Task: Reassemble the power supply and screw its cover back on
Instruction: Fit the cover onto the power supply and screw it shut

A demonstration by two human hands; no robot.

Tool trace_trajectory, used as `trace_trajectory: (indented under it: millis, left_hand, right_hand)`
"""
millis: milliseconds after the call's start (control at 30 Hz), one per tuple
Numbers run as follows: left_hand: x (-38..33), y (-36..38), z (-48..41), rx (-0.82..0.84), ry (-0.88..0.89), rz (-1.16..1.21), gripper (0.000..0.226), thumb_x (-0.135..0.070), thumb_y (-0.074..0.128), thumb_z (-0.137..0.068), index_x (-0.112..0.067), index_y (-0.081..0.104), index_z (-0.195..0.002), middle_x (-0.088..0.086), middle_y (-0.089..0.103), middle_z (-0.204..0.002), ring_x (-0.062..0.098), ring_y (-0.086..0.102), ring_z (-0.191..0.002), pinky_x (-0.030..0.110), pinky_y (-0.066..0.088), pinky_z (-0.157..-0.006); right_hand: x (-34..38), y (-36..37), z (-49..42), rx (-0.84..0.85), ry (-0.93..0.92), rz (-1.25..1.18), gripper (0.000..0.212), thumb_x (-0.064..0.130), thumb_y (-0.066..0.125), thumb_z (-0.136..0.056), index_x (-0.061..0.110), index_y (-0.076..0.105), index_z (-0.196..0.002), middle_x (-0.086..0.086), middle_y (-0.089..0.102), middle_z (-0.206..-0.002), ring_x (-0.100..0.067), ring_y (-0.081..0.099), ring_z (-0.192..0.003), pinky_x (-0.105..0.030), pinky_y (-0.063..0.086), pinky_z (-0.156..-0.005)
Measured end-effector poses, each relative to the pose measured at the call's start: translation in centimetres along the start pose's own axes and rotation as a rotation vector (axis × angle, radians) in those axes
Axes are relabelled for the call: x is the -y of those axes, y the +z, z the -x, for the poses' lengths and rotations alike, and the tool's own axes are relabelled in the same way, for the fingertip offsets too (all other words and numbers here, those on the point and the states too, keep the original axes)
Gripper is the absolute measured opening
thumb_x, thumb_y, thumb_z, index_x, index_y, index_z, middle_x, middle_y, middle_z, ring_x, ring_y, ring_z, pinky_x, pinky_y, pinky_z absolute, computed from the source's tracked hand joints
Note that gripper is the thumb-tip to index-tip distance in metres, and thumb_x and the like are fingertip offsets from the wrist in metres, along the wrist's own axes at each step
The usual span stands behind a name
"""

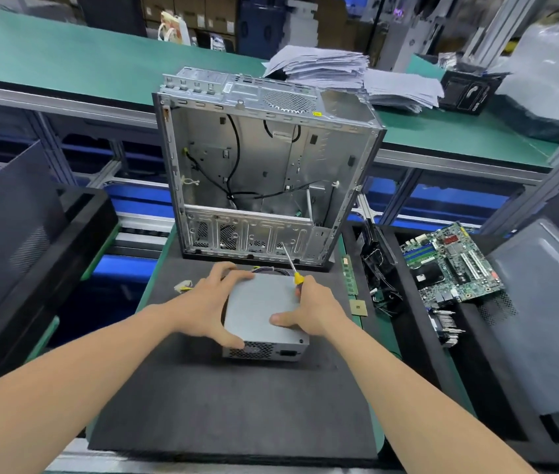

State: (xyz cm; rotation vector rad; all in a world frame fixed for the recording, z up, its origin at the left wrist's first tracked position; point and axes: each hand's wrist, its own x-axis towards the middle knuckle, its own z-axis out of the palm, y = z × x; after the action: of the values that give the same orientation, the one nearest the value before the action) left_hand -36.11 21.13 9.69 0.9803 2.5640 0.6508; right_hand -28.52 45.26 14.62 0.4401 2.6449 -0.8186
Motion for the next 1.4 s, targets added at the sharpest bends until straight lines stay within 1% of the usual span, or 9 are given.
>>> trace_trajectory:
  millis: [267,367,567,667,800,867,1000,1133,1400]
  left_hand:
    - [1.0,-1.7,-1.9,0.075,-0.083,0.024,0.128,-0.076,0.087,-0.046,-0.062,0.01,-0.146,-0.018,0.025,-0.137,0.022,0.044,-0.131,0.039,0.04,-0.101]
    - [1.0,-1.7,-2.1,0.118,-0.126,0.032,0.125,-0.08,0.084,-0.047,-0.066,0.007,-0.144,-0.015,0.025,-0.143,0.028,0.04,-0.133,0.05,0.037,-0.111]
    - [-2.1,-0.5,-1.4,-0.19,-0.206,0.165,0.049,-0.064,0.065,-0.089,-0.05,0.054,-0.135,-0.003,0.025,-0.159,0.025,0.024,-0.151,0.051,0.012,-0.124]
    - [-4.6,0.7,-0.4,-0.429,-0.185,0.232,0.017,-0.044,0.067,-0.097,-0.037,0.075,-0.11,-0.006,0.049,-0.136,0.017,0.037,-0.135,0.04,0.021,-0.113]
    - [-7.7,2.5,2.4,-0.54,-0.112,0.361,0.009,-0.029,0.066,-0.099,-0.029,0.076,-0.099,-0.021,0.063,-0.093,0.002,0.055,-0.096,0.032,0.047,-0.092]
    - [-8.9,3.5,4.1,-0.578,-0.158,0.453,0.01,-0.024,0.067,-0.098,-0.032,0.073,-0.099,-0.018,0.068,-0.09,0.002,0.062,-0.088,0.026,0.05,-0.082]
    - [-9.1,5.3,8.5,-0.621,-0.327,0.598,0.011,-0.022,0.067,-0.097,-0.03,0.072,-0.102,-0.008,0.077,-0.091,0.007,0.073,-0.081,0.031,0.058,-0.08]
    - [-8.5,7.0,15.3,-0.72,-0.515,0.657,0.012,-0.024,0.068,-0.095,-0.03,0.075,-0.103,-0.006,0.076,-0.089,0.012,0.072,-0.08,0.032,0.058,-0.077]
    - [-5.8,11.0,30.5,-0.688,-0.852,0.477,0.02,-0.018,0.072,-0.088,-0.03,0.077,-0.104,-0.014,0.073,-0.094,0.001,0.063,-0.08,0.01,0.044,-0.067]
  right_hand:
    - [0.1,0.3,-2.1,-0.071,-0.011,-0.041,0.068,0.055,0.088,-0.074,0.018,0.045,-0.112,-0.001,0.057,-0.124,-0.023,0.056,-0.11,-0.04,0.05,-0.087]
    - [-0.2,0.5,-2.1,-0.066,-0.023,-0.014,0.067,0.059,0.085,-0.076,0.017,0.047,-0.113,-0.002,0.052,-0.121,-0.022,0.054,-0.103,-0.037,0.047,-0.083]
    - [-0.5,1.4,0.0,-0.149,-0.066,-0.064,0.045,0.055,0.047,-0.103,0.012,0.048,-0.115,-0.008,0.041,-0.123,-0.032,0.058,-0.102,-0.044,0.049,-0.094]
    - [0.0,1.8,1.8,-0.167,-0.168,-0.247,0.027,0.043,0.033,-0.11,0.019,0.046,-0.111,-0.007,0.049,-0.115,-0.021,0.047,-0.103,-0.038,0.04,-0.08]
    - [0.8,2.7,4.0,-0.172,-0.333,-0.329,0.022,0.035,0.039,-0.111,0.018,0.053,-0.115,-0.005,0.057,-0.112,-0.018,0.05,-0.104,-0.035,0.039,-0.078]
    - [1.2,4.0,4.9,-0.129,-0.353,-0.396,0.023,0.036,0.047,-0.109,0.018,0.057,-0.119,-0.003,0.063,-0.108,-0.018,0.057,-0.096,-0.037,0.049,-0.081]
    - [2.1,7.3,7.1,-0.035,-0.362,-0.569,0.007,0.032,0.057,-0.106,0.029,0.061,-0.101,0.01,0.067,-0.089,0.003,0.064,-0.075,-0.014,0.051,-0.056]
    - [3.5,11.8,9.3,0.151,-0.338,-0.614,0.009,0.028,0.061,-0.103,0.023,0.068,-0.104,-0.002,0.075,-0.09,-0.022,0.074,-0.078,-0.041,0.063,-0.07]
    - [8.5,25.2,16.0,0.588,-0.137,-0.765,0.009,0.011,0.066,-0.099,0.002,0.063,-0.099,-0.018,0.073,-0.095,-0.026,0.072,-0.073,-0.037,0.061,-0.069]
